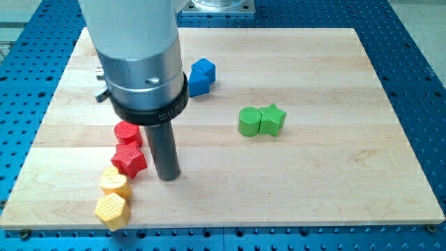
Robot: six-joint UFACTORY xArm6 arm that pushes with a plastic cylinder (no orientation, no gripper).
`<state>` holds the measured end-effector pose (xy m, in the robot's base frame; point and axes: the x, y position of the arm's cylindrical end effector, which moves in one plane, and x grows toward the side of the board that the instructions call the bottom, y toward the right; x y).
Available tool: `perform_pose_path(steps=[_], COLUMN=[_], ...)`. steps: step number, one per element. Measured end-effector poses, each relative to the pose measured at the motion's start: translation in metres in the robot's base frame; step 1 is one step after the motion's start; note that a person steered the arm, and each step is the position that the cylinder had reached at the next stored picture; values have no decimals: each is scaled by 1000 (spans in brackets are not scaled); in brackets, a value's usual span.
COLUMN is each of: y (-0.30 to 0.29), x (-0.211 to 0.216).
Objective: Move the red star to the top of the heart
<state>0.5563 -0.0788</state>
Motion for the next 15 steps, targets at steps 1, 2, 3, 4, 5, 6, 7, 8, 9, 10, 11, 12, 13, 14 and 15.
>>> perform_pose_path(steps=[1, 2, 3, 4, 5, 6, 7, 8, 9, 10, 11, 12, 13, 14, 15], y=[-2, -8, -8, -16, -28, -40, -8, 20, -10, -99, -163, -144, -132, -124, -123], x=[0, -8, -18, -18, -18, -18, -17, -71, -138, -165, -118, -61, -42, -41, -40])
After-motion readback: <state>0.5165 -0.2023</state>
